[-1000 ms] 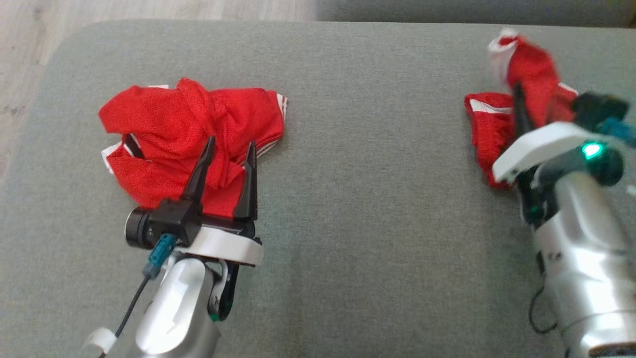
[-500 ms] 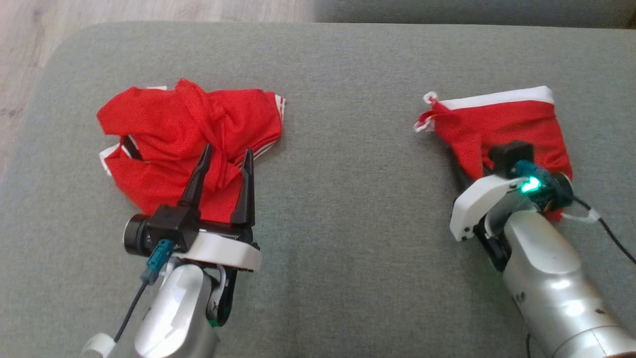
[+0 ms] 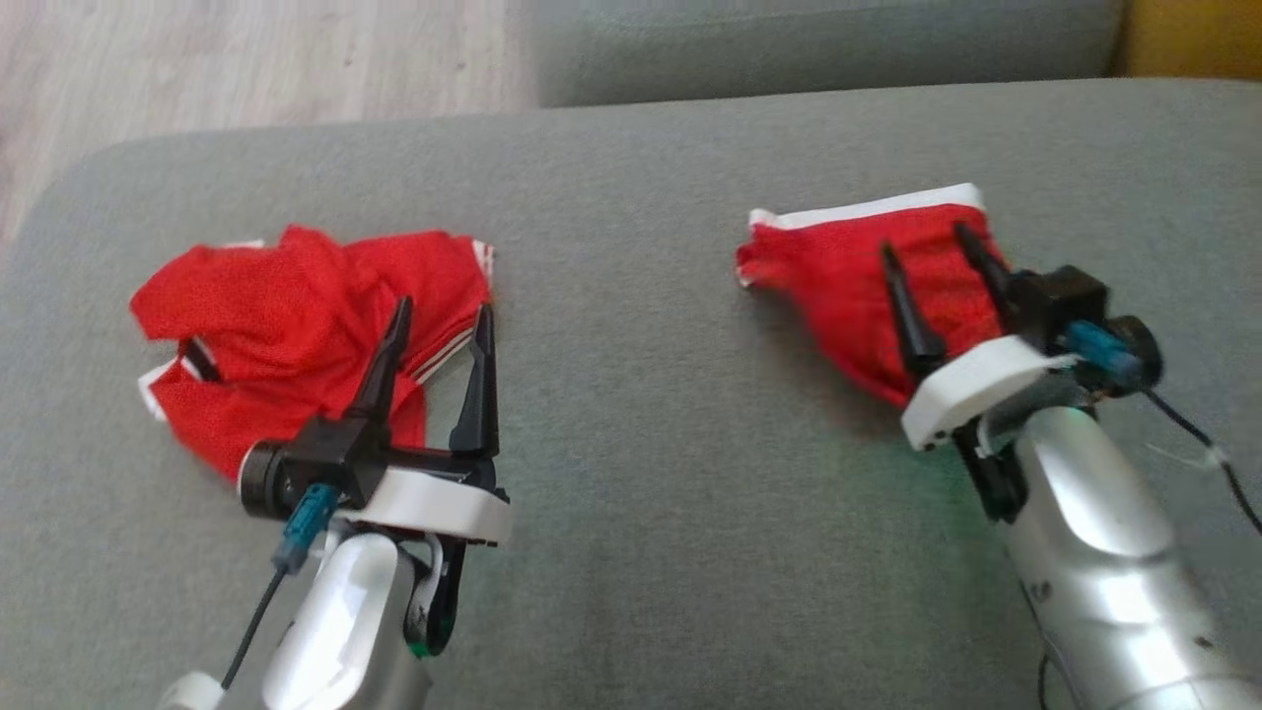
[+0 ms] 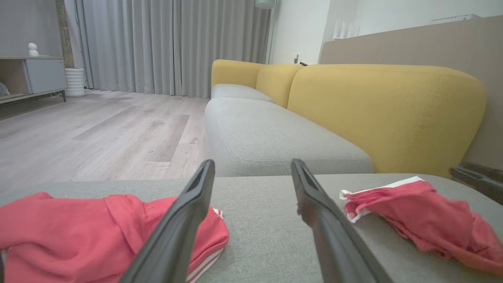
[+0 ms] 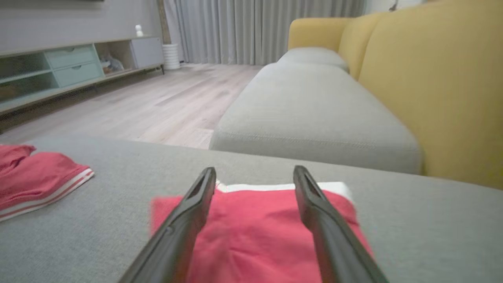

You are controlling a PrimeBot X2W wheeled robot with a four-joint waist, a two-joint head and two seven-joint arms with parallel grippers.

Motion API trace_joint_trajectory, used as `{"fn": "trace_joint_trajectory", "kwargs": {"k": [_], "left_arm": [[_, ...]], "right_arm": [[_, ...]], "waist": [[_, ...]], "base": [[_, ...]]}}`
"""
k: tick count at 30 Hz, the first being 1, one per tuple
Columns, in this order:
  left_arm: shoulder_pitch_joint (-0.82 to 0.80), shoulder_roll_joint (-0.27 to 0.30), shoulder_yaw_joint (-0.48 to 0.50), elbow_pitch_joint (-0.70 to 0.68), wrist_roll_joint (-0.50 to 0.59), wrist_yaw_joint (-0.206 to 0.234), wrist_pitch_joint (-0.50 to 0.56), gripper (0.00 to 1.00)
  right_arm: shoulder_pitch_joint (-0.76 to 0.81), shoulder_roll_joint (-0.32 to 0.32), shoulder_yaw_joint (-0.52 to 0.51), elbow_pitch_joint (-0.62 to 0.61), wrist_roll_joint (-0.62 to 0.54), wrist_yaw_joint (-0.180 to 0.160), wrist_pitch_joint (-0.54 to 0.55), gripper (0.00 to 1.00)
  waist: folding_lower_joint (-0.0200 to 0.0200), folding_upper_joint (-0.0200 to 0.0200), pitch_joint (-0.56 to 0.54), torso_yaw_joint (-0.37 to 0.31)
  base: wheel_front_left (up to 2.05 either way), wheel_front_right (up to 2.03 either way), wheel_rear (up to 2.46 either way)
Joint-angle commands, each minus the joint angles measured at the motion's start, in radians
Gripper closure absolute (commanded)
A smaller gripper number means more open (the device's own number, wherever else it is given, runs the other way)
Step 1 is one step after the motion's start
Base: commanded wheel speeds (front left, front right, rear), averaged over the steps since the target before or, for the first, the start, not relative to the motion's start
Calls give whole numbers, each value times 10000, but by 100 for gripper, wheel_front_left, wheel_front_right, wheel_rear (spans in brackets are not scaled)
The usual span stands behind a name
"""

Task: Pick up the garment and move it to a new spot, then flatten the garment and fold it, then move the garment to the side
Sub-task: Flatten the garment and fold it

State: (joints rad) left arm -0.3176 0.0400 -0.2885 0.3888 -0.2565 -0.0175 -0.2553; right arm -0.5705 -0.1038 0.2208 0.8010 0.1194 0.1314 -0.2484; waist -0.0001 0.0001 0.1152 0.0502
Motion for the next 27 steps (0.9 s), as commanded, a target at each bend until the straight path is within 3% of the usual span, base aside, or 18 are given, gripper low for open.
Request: {"fn": "trace_joint_trajectory", "kwargs": {"k": [1,13,19,25,26,27], "left_arm": [[-137,103,392,-390,-63,35,-65,0],[118,102,418,-738,-79,29,-65,0],[322,102,465,-940,-48,-11,-65,0],[150,102,402,-1005,46,-94,-65,0],[85,102,369,-1015,67,-106,-65,0],[23,102,337,-1006,95,-120,-65,0]], "right_arm": [[277,17,-348,-999,-183,-7,-127,0],[2508,189,-2653,-3678,-1156,-7,-132,0],[3259,457,-3035,-4402,-1266,-7,-132,0],[3041,522,-2961,-4685,-1222,-7,-121,1],[2900,525,-2939,-4686,-1197,-7,-85,86],[2735,526,-2905,-4659,-1200,-7,-40,100]], "waist": [[1,-1,-260,-337],[1,-1,-376,-838],[1,-1,-175,-914],[1,-1,348,-762],[1,-1,513,-702],[1,-1,649,-643]], "base": [[0,0,0],[0,0,0],[0,0,0],[0,0,0],[0,0,0],[0,0,0]]}}
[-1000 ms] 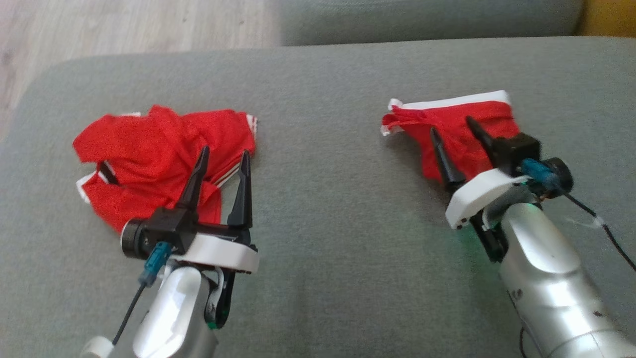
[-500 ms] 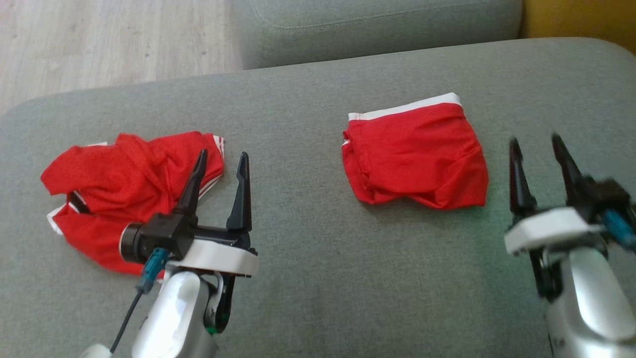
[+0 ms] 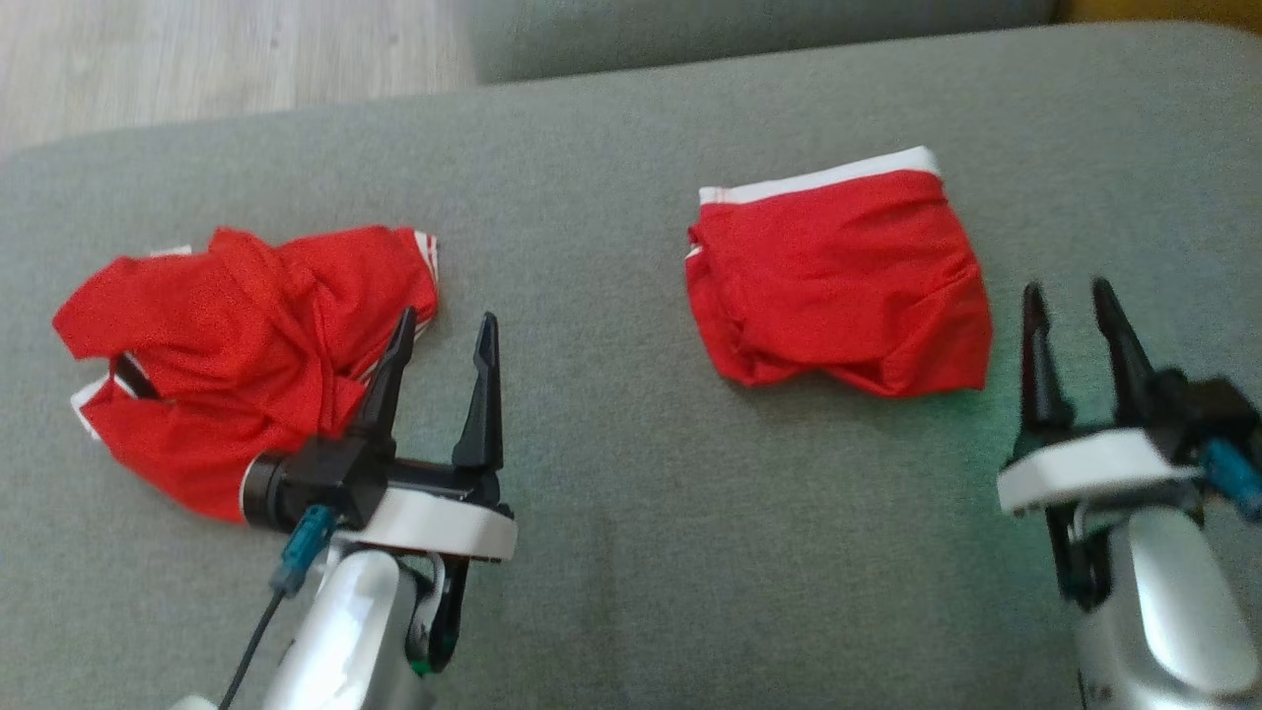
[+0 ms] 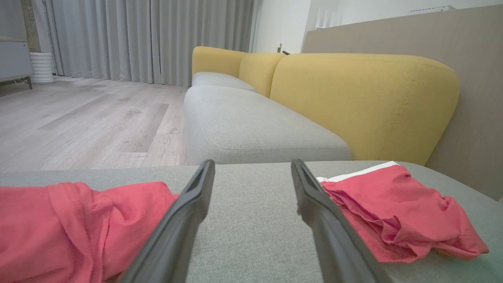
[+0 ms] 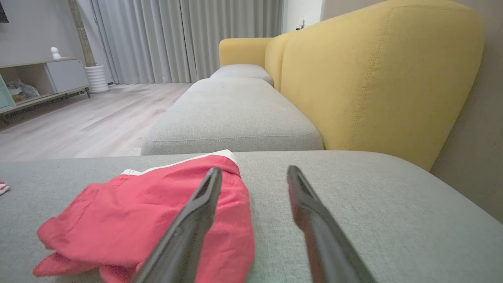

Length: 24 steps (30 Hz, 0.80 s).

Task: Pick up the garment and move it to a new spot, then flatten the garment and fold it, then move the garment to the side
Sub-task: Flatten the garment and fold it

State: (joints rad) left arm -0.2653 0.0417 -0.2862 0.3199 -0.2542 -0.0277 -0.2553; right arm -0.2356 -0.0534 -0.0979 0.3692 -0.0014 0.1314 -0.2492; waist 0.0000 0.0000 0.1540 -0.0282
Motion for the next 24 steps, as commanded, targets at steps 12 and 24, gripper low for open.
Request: {"fn": "trace_joint_trajectory", "kwargs": {"k": [12,24], "left_arm": [[-1246,85,-14,-331,26,-22,-65,0],[-1555,85,-118,-246,-27,19,-65,0]], "right_arm": [[-3308,-459,306,1798,-303,-7,626,100],[-4779,-859,-52,5253,-1042,-7,538,100]], "waist": [[0,0,1838,1198],[0,0,2100,1630]], "base": [[0,0,0],[0,0,0]]}}
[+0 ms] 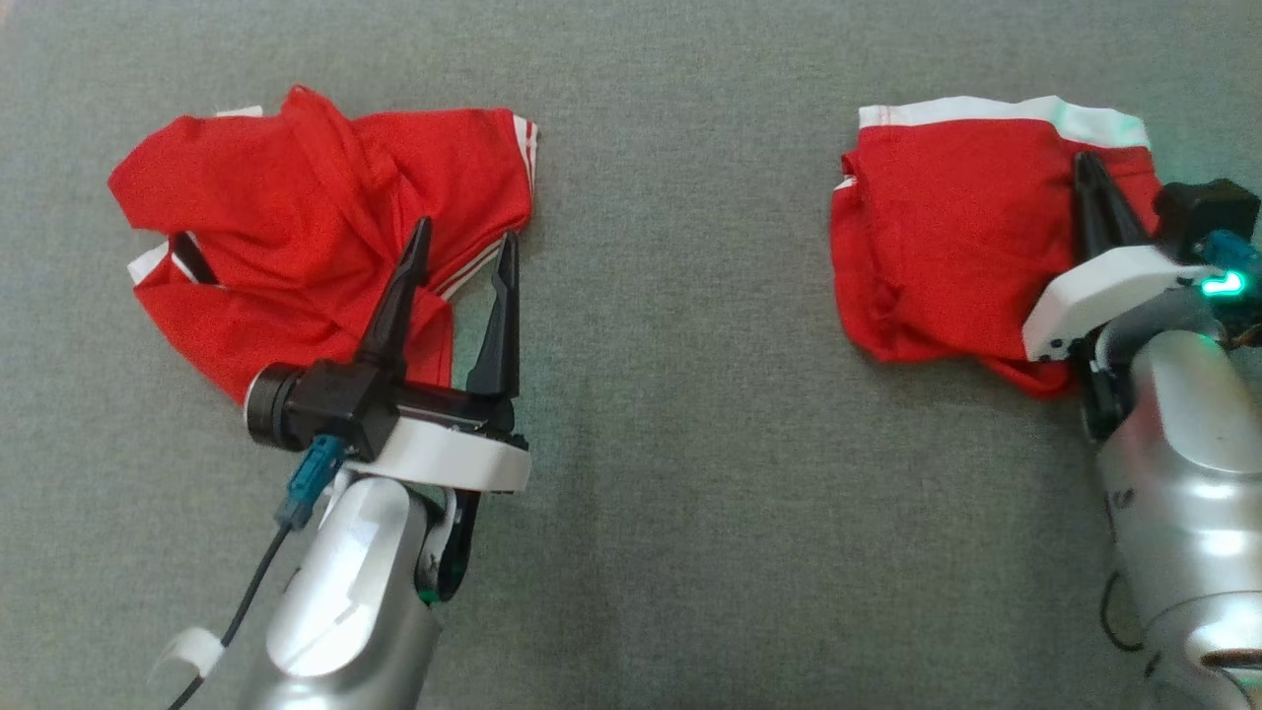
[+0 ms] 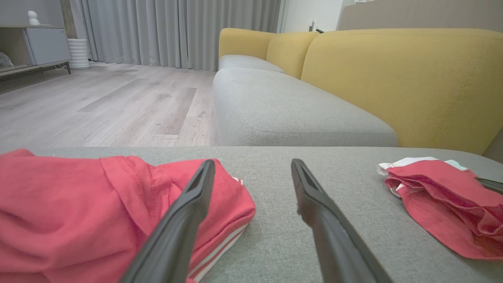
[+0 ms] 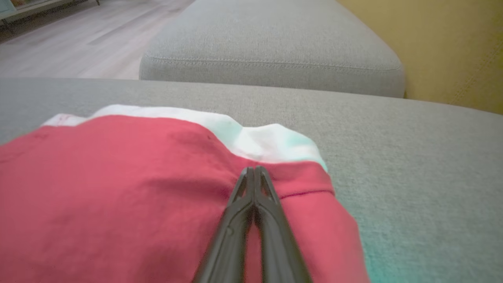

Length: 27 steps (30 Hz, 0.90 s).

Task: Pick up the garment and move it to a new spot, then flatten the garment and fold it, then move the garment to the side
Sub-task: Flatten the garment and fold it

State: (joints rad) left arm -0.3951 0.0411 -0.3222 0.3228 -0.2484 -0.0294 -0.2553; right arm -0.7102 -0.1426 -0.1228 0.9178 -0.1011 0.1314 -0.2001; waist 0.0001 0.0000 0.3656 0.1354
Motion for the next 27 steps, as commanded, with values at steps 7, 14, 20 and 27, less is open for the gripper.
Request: {"fn": "trace_joint_trajectory", "kwargs": {"k": [7,14,20,27], "left_arm": [[-38,91,375,-137,-116,80,-65,0],[-21,91,244,-148,-183,98,-65,0],[-36,91,224,-112,-203,114,-65,0],[249,91,515,-113,-180,140,-65,0]], "right_arm": [[-197,810,943,-532,72,-7,-600,100],[194,918,2818,-182,1058,-7,-501,100],[200,921,3290,838,1872,-7,-400,100],[359,922,2583,-237,2294,-7,-608,100]], "waist": [[-1,0,-659,-212],[-1,0,-751,-234],[-1,0,-826,-191],[-1,0,-1360,-530]], "base": [[0,0,0],[0,0,0],[0,0,0],[0,0,0]]}}
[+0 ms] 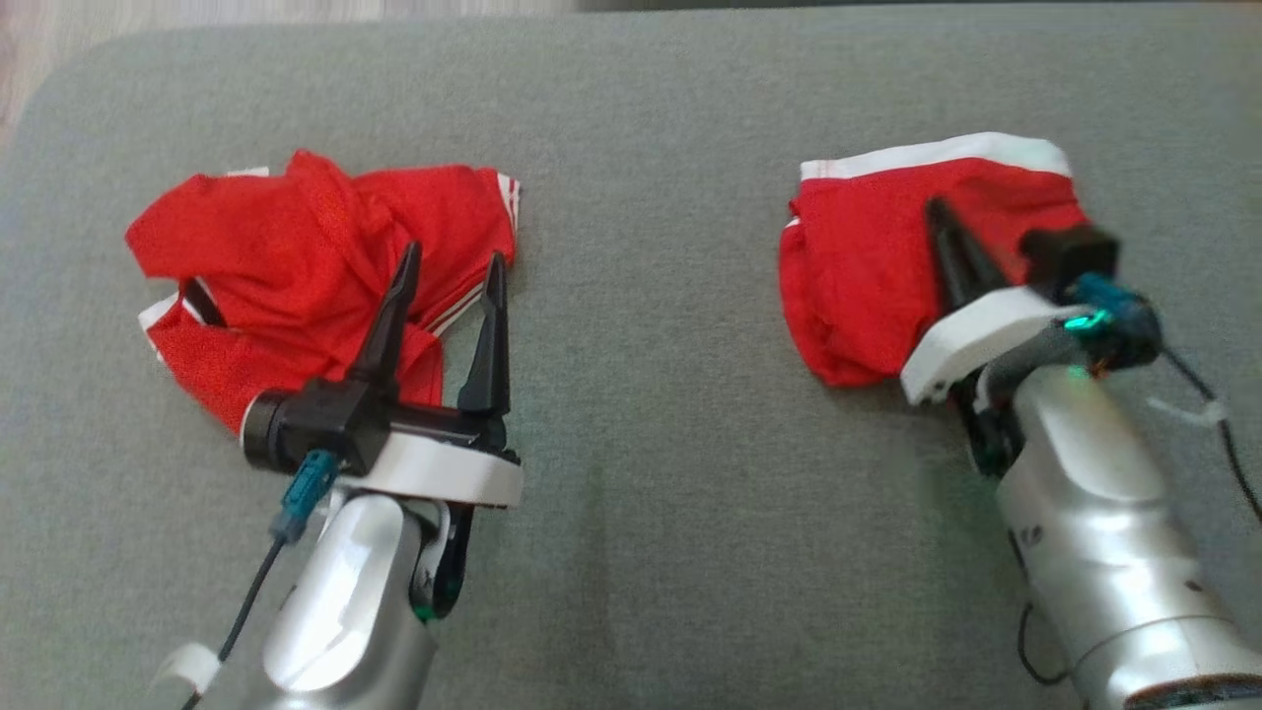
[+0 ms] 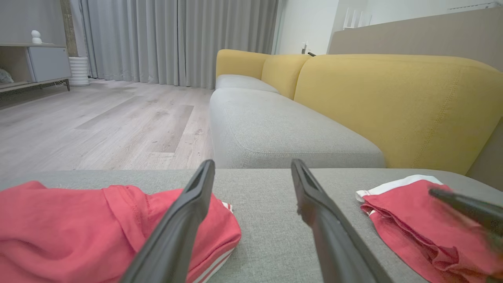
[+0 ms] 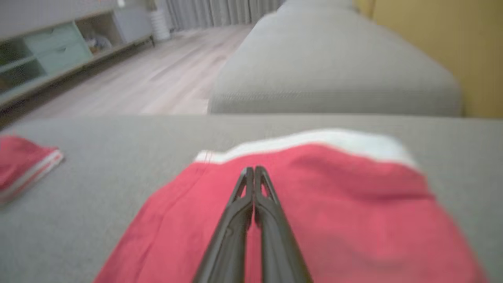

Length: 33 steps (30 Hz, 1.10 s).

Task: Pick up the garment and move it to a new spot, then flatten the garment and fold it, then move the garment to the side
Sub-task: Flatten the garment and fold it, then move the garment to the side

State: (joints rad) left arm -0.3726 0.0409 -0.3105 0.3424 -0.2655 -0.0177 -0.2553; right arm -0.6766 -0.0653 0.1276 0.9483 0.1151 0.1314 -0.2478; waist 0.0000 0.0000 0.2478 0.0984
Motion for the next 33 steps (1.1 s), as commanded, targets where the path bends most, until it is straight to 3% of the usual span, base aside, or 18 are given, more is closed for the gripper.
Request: {"fn": "trace_joint_trajectory", "kwargs": {"k": [1,8,13,14,22,33], "left_arm": [[75,93,439,-329,-11,27,-65,0],[444,93,633,-397,-40,26,-65,0],[650,93,795,-429,-70,30,-65,0],[765,93,840,-452,-129,28,-65,0],[927,93,934,-491,-130,24,-65,0],[737,93,813,-464,-110,-46,-65,0]], "right_arm": [[160,149,-104,-938,173,-7,-133,100],[1749,150,-1288,-3319,-296,-7,-137,100],[2754,150,-1660,-4172,-456,-7,-138,100],[3208,150,-1863,-4541,-411,-7,-138,1],[4324,150,-1796,-5471,-389,-7,-138,0],[3867,150,-1749,-5599,-513,-7,-38,0]], "waist": [[0,0,-268,-244],[0,0,-838,-780],[0,0,-1035,-1045],[0,0,-1088,-1138],[0,0,-1030,-1326],[0,0,-602,-1120]], "base": [[0,0,0],[0,0,0],[0,0,0],[0,0,0],[0,0,0],[0,0,0]]}}
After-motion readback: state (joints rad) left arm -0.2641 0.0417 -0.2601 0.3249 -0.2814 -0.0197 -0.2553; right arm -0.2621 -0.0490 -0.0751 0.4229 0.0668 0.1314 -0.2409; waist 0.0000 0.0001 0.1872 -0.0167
